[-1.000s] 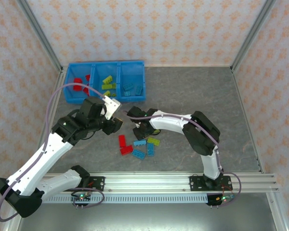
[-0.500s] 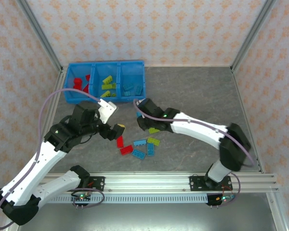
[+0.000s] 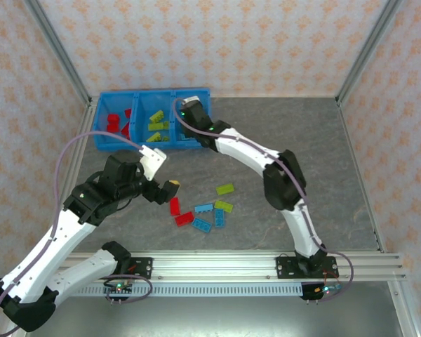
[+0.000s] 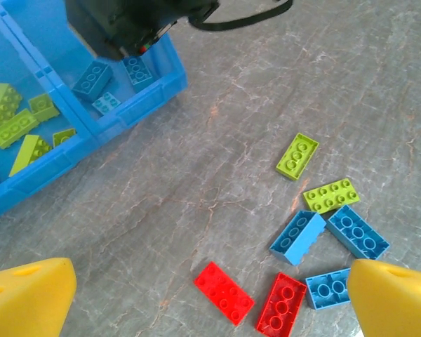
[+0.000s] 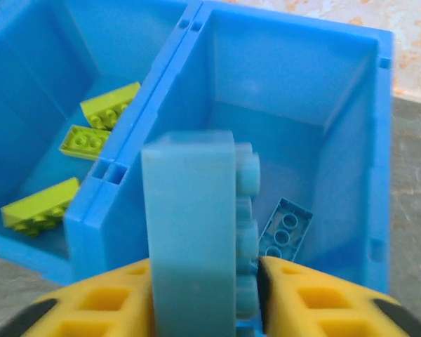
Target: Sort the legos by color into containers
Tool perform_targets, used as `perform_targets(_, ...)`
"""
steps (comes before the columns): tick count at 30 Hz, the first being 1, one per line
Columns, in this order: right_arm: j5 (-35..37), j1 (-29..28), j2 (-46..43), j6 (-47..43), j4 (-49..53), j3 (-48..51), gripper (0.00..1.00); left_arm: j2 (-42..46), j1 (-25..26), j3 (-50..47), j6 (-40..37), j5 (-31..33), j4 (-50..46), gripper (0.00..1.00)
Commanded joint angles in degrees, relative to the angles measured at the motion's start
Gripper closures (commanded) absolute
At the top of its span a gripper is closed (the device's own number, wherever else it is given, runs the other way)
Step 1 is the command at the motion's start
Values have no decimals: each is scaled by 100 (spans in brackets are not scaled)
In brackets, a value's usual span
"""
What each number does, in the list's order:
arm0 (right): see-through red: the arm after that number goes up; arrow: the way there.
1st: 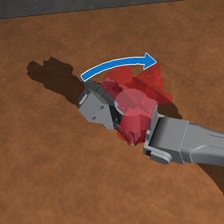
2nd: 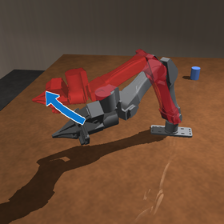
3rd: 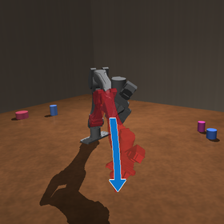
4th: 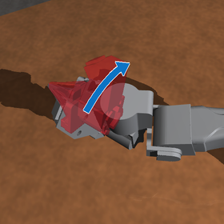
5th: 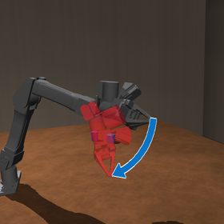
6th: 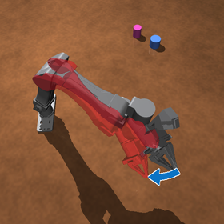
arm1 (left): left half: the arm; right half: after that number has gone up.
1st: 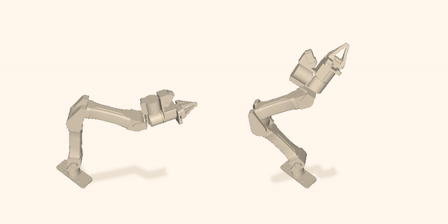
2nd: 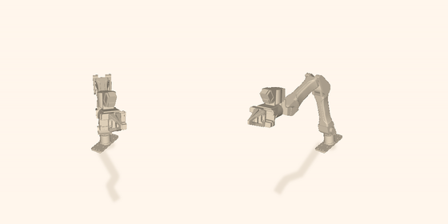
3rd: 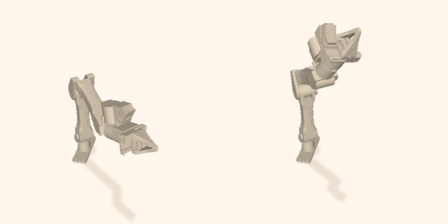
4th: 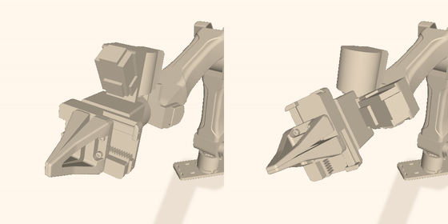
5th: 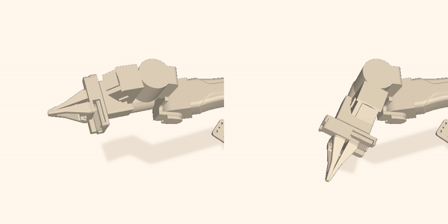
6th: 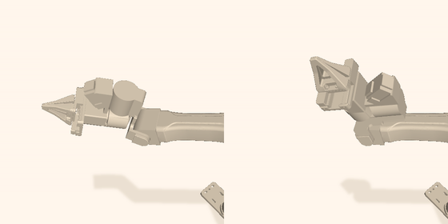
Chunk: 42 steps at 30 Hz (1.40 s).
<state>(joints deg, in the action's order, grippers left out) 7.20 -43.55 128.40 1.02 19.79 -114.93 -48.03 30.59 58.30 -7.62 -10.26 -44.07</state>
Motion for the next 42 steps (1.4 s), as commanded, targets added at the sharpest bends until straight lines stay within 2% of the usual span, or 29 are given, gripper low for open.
perform_targets(1,370,-44,189,-250,971,-976,50,13,-43,-55,-92,353,162,0)
perform_targets(3,326,-40,104,-231,1203,-1136,50,13,-44,-65,-78,451,162,0)
perform_targets(6,141,-40,-461,-131,1339,-772,50,-5,-43,-67,-64,494,170,0)
perform_targets(11,-609,-40,-2116,78,1490,708,47,-86,-44,-76,-51,477,180,0)
perform_targets(17,-1754,-48,-4453,308,1873,2752,28,-522,40,241,186,-1,-103,2)
perform_targets(21,-2097,-44,-5977,617,2259,3990,18,-1286,344,726,1029,-269,-337,4)
perform_targets(23,-2096,-48,-6646,844,2356,4618,13,-1751,545,769,1375,-271,-250,6)
perform_targets(27,-2278,-48,-7788,1324,2361,5851,3,-2693,1260,776,1338,102,52,7)
perform_targets(31,-2485,-48,-8398,1679,2415,6505,1,-3800,1459,910,1274,-75,244,9)
perform_targets(34,-2456,-48,-8566,1826,2475,6642,1,-4367,1476,931,1211,-437,317,15)
perform_targets(38,-2284,-48,-8584,1913,2479,6716,1,-4815,1501,855,1081,-590,249,21)
perform_targets(42,-2298,-48,-8492,1947,2345,6748,1,-5051,1495,731,1093,-324,347,25)
